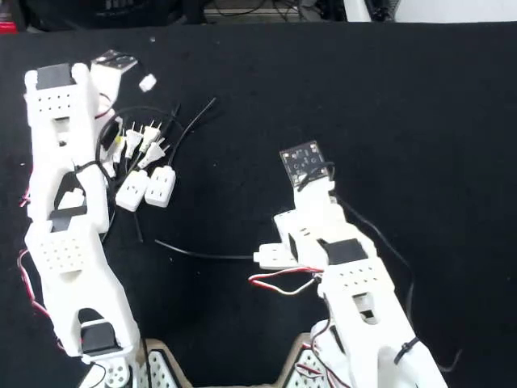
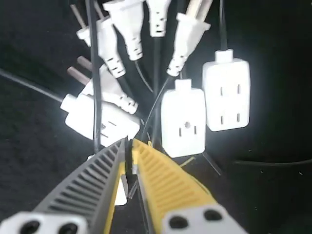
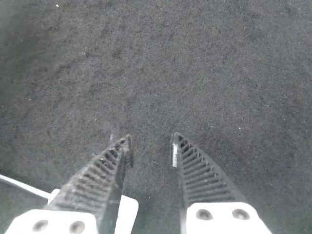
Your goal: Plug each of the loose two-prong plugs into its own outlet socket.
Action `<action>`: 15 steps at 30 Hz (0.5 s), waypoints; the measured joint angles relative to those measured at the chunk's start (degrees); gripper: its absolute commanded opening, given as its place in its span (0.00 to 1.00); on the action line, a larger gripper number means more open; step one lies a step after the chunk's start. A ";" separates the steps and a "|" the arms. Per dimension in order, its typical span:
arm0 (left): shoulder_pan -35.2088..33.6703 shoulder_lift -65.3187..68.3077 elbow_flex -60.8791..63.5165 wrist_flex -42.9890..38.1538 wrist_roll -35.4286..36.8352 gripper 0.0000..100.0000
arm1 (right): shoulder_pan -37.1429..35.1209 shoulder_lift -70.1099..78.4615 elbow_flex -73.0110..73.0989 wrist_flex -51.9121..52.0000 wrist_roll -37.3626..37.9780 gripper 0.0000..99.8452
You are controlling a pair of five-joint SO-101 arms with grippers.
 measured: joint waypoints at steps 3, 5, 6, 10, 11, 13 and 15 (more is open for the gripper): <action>-1.32 0.88 -0.09 0.09 -1.05 0.11 | 0.00 0.00 0.00 0.00 0.00 0.12; -2.20 2.20 1.67 0.09 -4.48 0.19 | 0.00 0.00 0.00 0.00 0.00 0.12; -2.46 2.73 3.16 0.09 -6.42 0.21 | 0.00 0.00 0.00 0.00 0.00 0.12; -3.43 3.08 9.41 0.09 -13.54 0.22 | 0.00 0.00 0.00 0.00 0.00 0.12; -3.87 3.08 10.20 0.09 -15.12 0.21 | 0.00 0.00 0.00 0.00 0.00 0.12; -4.84 3.43 10.37 0.09 -17.58 0.21 | 0.00 0.00 0.00 0.00 0.00 0.12; -5.71 3.69 10.90 0.09 -18.73 0.21 | 0.00 0.00 0.00 0.00 0.00 0.12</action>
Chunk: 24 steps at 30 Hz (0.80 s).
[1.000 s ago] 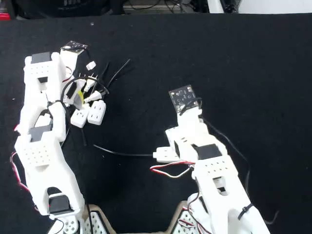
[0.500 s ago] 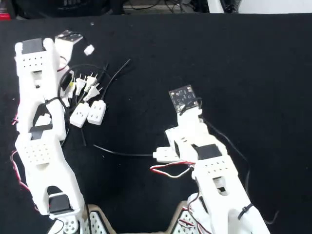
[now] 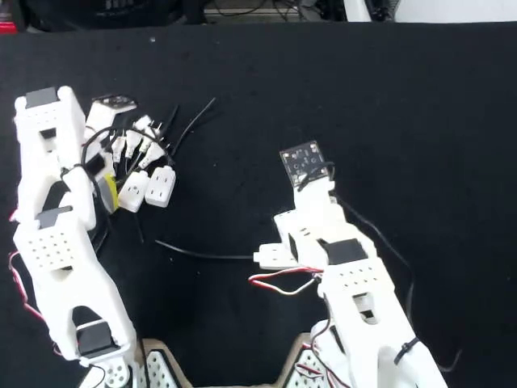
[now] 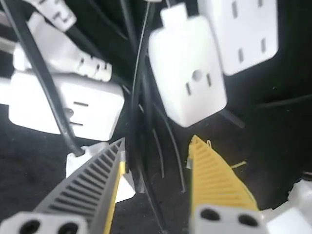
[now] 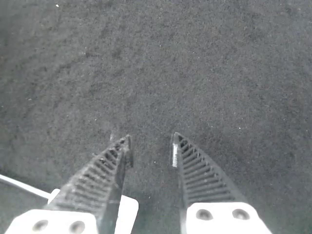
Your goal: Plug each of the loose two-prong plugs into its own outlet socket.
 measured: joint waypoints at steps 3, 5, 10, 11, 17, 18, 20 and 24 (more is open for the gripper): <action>-1.23 0.79 0.53 -1.23 -0.44 0.21 | 0.00 0.00 0.00 0.00 0.00 0.12; -1.93 2.02 0.62 -1.49 -0.44 0.21 | 0.00 0.00 0.00 0.00 0.00 0.12; -2.29 4.92 0.62 -1.58 -0.44 0.21 | 0.00 0.00 0.00 0.00 0.00 0.12; -2.29 5.27 0.62 -1.58 -0.44 0.21 | 0.00 0.00 0.00 0.00 0.00 0.12; -2.37 5.71 -0.26 -1.58 -0.44 0.04 | 0.00 0.00 0.00 0.00 0.00 0.12; -2.64 5.71 -0.88 -1.41 -0.44 0.05 | 0.00 0.00 0.00 0.00 0.00 0.12; -3.16 5.71 -2.55 -0.26 -0.44 0.03 | 0.00 0.00 0.00 0.00 0.00 0.12; -3.25 5.71 -3.78 0.18 2.20 0.03 | 0.00 0.00 0.00 0.00 0.00 0.12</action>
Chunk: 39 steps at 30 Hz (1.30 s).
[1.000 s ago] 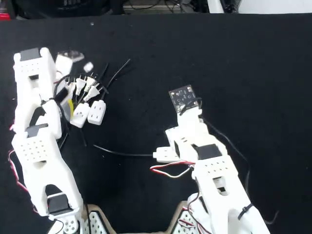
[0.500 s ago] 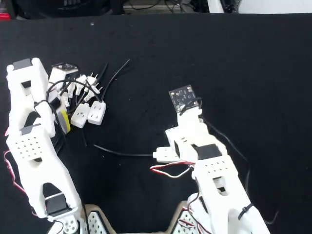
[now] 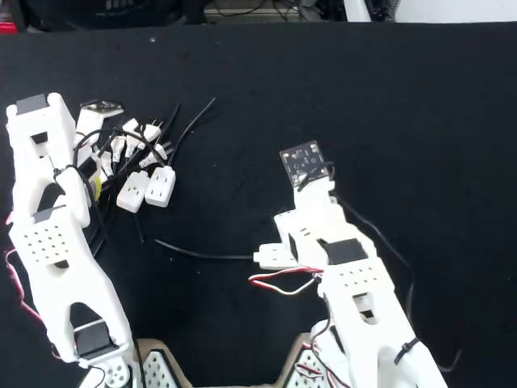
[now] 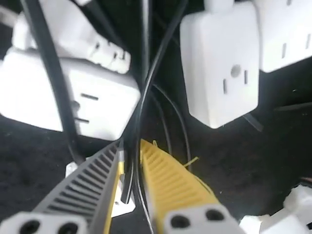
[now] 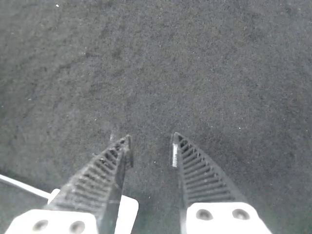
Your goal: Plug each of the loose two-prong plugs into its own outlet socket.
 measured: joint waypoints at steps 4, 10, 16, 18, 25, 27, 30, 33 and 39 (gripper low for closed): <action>0.09 -2.20 0.00 0.00 1.49 0.03 | 0.00 0.00 0.00 0.00 0.00 0.12; 1.76 -13.98 6.15 0.00 4.40 0.03 | 0.00 0.00 0.00 0.00 0.00 0.12; 8.18 -27.78 17.23 0.00 8.35 0.03 | 0.00 0.00 0.00 0.00 0.00 0.12; 11.43 -31.82 20.22 0.00 10.46 0.03 | 0.00 0.00 0.00 0.00 0.00 0.12; 26.99 -44.57 27.96 0.00 19.16 0.03 | 7.82 0.00 0.00 -1.41 -3.52 0.12; 32.35 -46.42 29.45 -0.88 21.63 0.03 | 10.20 0.00 0.00 -2.11 -5.71 0.12; 38.86 -47.47 31.03 -4.04 25.32 0.03 | 12.48 0.00 0.00 -2.46 -7.38 0.12; 42.90 -47.47 31.03 -7.30 28.75 0.03 | 12.92 0.00 0.00 -2.64 -7.74 0.12; 50.46 -48.88 30.86 -11.43 32.26 0.03 | 13.10 0.00 0.00 -2.64 -7.74 0.12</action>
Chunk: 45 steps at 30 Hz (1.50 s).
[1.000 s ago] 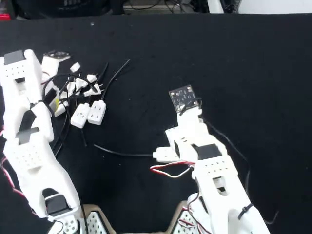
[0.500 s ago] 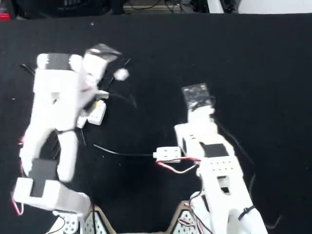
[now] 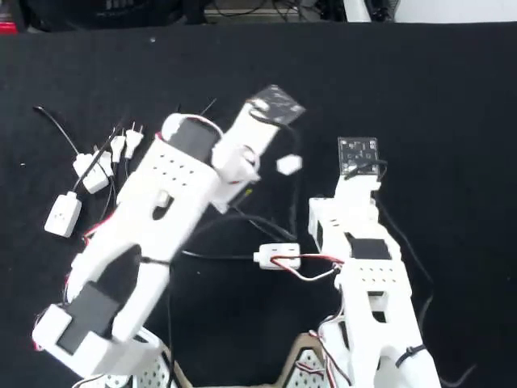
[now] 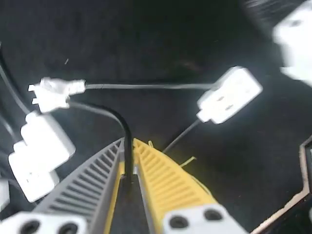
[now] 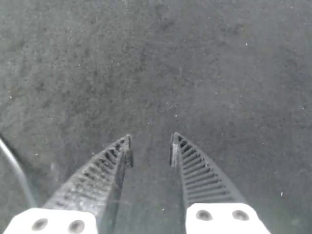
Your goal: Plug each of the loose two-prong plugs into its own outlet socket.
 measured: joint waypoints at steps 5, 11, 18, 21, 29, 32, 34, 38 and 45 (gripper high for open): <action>4.48 -2.11 -5.27 -0.35 0.79 0.03 | 0.00 0.00 0.00 0.00 -0.35 0.12; 4.84 -2.37 -6.95 -0.35 2.37 0.20 | 0.00 0.00 0.00 0.00 -0.35 0.12; -2.90 -2.55 -5.54 2.73 2.37 0.25 | 0.09 0.00 0.00 0.00 -0.35 0.12; -11.34 -2.64 -3.08 3.96 2.37 0.25 | 0.09 0.00 0.00 0.09 0.79 0.12; -27.16 -2.64 20.48 -7.47 4.66 0.25 | -10.73 0.00 -6.33 9.67 10.37 0.15; -29.63 -2.64 31.21 -17.23 8.97 0.25 | -15.12 0.09 -7.21 10.73 13.01 0.22; -29.71 -2.64 36.75 -23.21 12.40 0.25 | -18.37 1.49 -8.09 10.73 13.71 0.23; -31.38 -2.64 42.11 -31.03 16.97 0.25 | -23.91 9.23 -13.01 10.73 14.07 0.20; -34.73 -3.16 51.78 -42.90 24.35 0.25 | -26.46 28.75 -28.22 10.73 14.15 0.19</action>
